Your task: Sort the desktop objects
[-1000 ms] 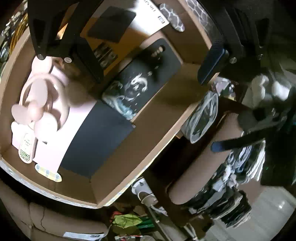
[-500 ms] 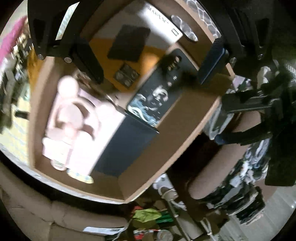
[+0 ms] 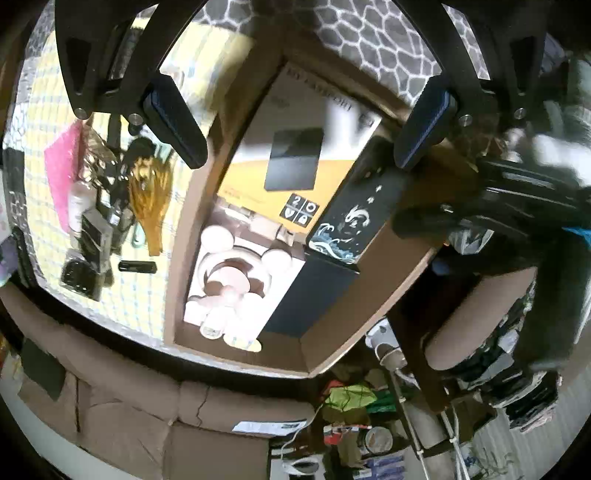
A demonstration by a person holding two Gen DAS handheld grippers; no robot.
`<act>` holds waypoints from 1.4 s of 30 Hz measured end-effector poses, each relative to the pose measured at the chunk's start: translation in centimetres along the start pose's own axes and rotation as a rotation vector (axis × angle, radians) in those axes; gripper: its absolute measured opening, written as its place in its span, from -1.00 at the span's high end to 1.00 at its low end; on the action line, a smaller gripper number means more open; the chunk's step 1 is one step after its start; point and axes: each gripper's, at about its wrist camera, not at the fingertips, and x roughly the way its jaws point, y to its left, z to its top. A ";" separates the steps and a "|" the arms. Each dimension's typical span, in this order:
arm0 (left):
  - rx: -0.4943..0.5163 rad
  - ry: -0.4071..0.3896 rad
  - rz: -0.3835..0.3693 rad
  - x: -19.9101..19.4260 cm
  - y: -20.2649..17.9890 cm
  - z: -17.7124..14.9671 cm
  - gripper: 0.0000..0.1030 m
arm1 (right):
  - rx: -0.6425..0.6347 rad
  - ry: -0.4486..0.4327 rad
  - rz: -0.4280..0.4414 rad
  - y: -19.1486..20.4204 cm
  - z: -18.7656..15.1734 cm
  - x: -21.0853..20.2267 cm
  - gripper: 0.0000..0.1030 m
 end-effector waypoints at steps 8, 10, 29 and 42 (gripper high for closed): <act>0.002 -0.011 -0.017 -2.0 -3.4 -2.2 -1.00 | 0.017 -0.051 -0.009 -0.7 -2.9 -4.0 -1.00; 0.018 -0.013 -0.021 -2.2 -4.9 -2.3 -1.00 | 0.046 -0.068 -0.012 -2.0 -3.8 -4.9 -1.00; 0.174 0.005 -0.164 2.7 -22.8 -4.2 -1.00 | 0.435 -0.197 -0.130 -21.0 -14.5 -10.1 -0.99; 0.071 0.059 -0.227 5.6 -23.4 -6.4 -0.77 | 0.302 0.047 -0.109 -20.2 -16.8 0.7 -0.61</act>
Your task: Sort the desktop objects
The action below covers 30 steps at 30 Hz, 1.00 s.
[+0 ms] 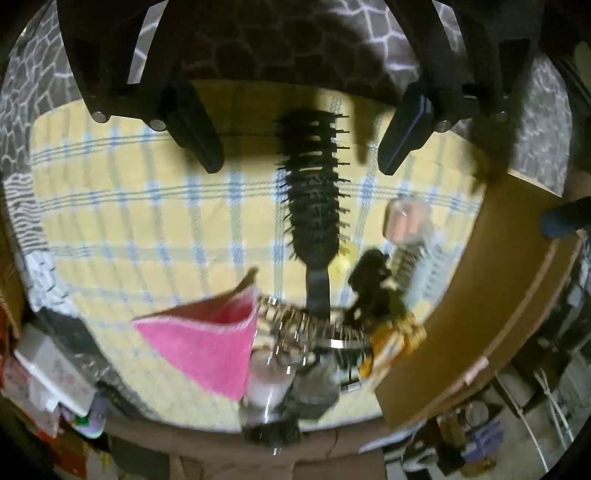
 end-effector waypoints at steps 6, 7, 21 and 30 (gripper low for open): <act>-0.014 0.015 -0.024 0.4 -0.6 -0.4 -0.65 | -0.013 -0.012 -0.033 -0.1 -0.6 0.4 0.23; -0.017 0.015 -0.028 0.4 -0.6 -0.4 -0.65 | 0.012 -0.015 0.002 -0.5 -0.8 0.0 0.23; -0.301 0.170 -0.244 6.7 0.4 -2.0 -0.46 | 0.231 -0.054 0.283 -3.0 -4.5 -5.7 0.25; -0.304 0.148 -0.198 7.3 0.2 -0.3 -0.46 | 0.178 -0.044 0.224 -1.7 -4.3 -5.8 0.25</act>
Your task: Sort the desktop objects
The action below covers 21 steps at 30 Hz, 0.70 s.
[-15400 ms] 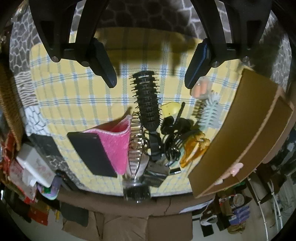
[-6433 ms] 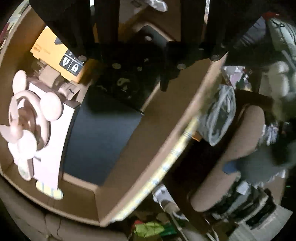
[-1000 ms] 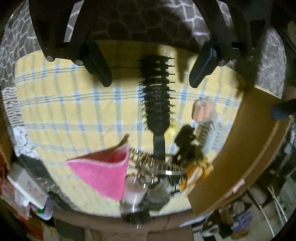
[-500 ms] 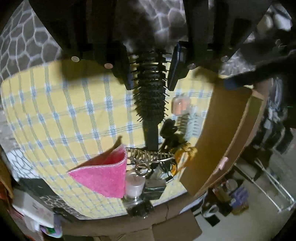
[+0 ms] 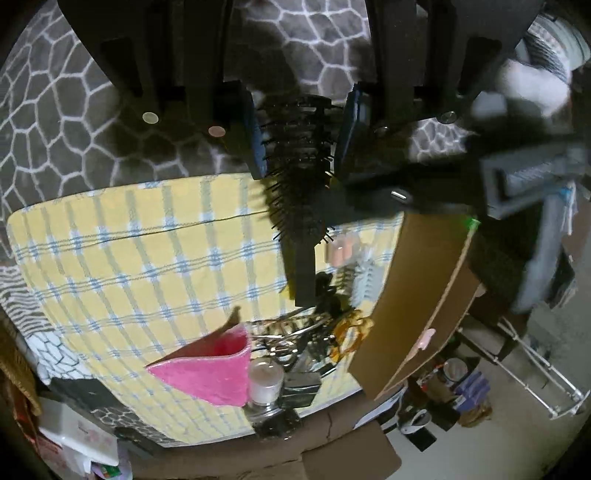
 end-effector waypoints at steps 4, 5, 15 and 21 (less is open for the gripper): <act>0.122 -0.054 0.078 -1.8 -2.3 3.0 -0.47 | -0.003 -0.025 -0.069 -1.1 0.7 -0.4 0.25; 0.173 -0.051 0.127 -1.7 -3.0 4.0 -0.47 | -0.005 -0.030 -0.092 -1.3 0.9 -0.5 0.25; 0.598 0.091 0.607 5.1 -5.8 9.5 -0.29 | -0.014 0.025 -0.208 -3.8 2.4 1.0 0.20; 0.670 0.134 0.696 8.4 -4.9 9.3 -0.29 | -0.029 0.062 -0.263 -4.3 2.2 2.2 0.03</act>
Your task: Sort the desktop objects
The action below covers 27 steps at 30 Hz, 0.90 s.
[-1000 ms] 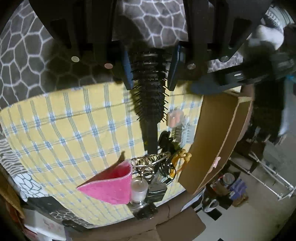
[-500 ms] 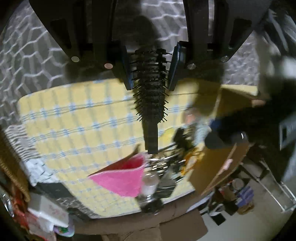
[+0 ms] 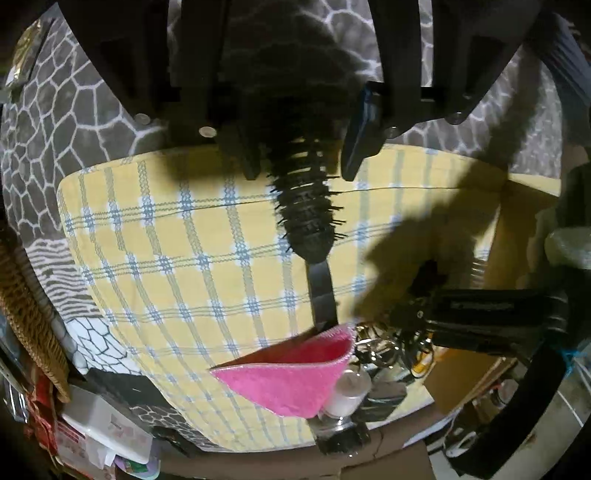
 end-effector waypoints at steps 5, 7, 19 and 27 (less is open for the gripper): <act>0.169 -0.039 0.171 1.1 -2.6 -0.1 0.23 | 0.002 -0.015 -0.006 0.1 0.7 0.4 -0.12; 0.221 -0.063 0.187 1.1 -3.3 0.0 0.45 | -0.008 -0.019 -0.013 0.4 0.9 0.5 -0.12; 0.064 -0.183 -0.198 -6.6 0.0 -0.3 0.89 | -0.046 -0.034 -0.042 1.1 1.5 1.8 0.04; -0.066 -0.252 -0.347 -12.4 4.9 -1.7 0.89 | 0.047 -0.083 0.132 0.4 1.8 0.1 0.28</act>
